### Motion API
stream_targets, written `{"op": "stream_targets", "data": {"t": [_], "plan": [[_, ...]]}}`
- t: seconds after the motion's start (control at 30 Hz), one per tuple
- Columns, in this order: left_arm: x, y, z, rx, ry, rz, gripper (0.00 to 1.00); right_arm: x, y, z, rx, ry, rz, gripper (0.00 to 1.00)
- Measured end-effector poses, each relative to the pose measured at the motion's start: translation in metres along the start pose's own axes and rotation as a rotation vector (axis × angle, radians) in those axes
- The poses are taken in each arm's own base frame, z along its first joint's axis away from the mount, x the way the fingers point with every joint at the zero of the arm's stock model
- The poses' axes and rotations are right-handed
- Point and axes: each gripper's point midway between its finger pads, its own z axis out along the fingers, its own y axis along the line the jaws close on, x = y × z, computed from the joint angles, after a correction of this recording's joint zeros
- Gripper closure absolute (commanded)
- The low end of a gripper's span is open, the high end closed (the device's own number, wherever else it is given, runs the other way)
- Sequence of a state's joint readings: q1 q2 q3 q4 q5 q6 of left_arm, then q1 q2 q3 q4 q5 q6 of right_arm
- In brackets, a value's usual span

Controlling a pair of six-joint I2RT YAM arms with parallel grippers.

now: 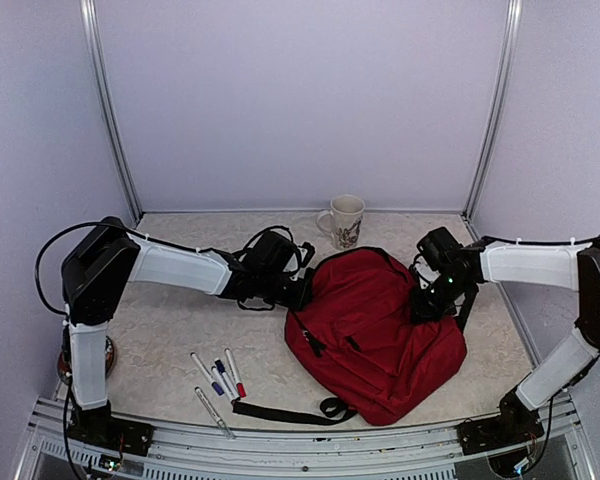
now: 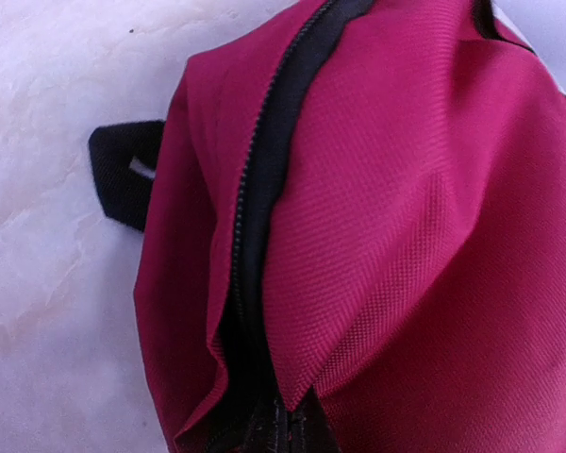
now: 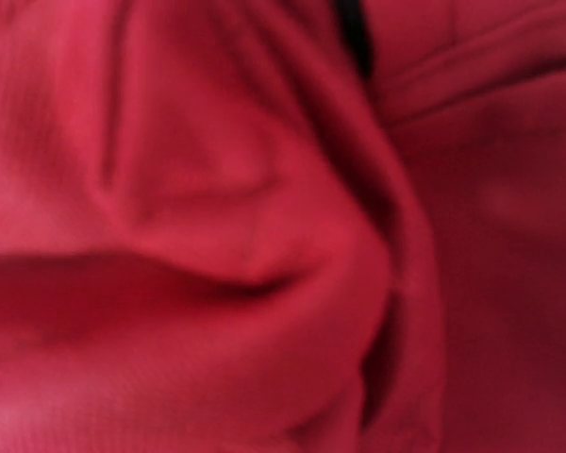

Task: Pack the student bag
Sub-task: Rotate the student bag at the center of the board.

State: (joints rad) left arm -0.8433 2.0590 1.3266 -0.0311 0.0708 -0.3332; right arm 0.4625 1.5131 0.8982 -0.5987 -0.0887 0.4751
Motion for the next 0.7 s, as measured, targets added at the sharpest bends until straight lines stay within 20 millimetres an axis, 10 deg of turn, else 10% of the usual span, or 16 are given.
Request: {"op": "stream_targets", "data": {"t": [0.33, 0.4, 0.53, 0.7], "plan": [[0.004, -0.016, -0.068, 0.032, -0.071, -0.042, 0.99, -0.119, 0.010, -0.029, 0.131, -0.170, -0.147, 0.58], [0.008, -0.014, -0.081, 0.021, -0.090, -0.052, 0.75, -0.131, 0.011, -0.046, 0.145, -0.226, -0.159, 0.58], [0.008, -0.006, -0.090, -0.015, -0.114, -0.057, 0.25, -0.119, 0.013, -0.071, 0.155, -0.255, -0.188, 0.62], [0.004, 0.003, -0.094, -0.083, -0.138, -0.048, 0.04, -0.066, 0.065, -0.082, 0.018, -0.237, -0.357, 0.70]]}}
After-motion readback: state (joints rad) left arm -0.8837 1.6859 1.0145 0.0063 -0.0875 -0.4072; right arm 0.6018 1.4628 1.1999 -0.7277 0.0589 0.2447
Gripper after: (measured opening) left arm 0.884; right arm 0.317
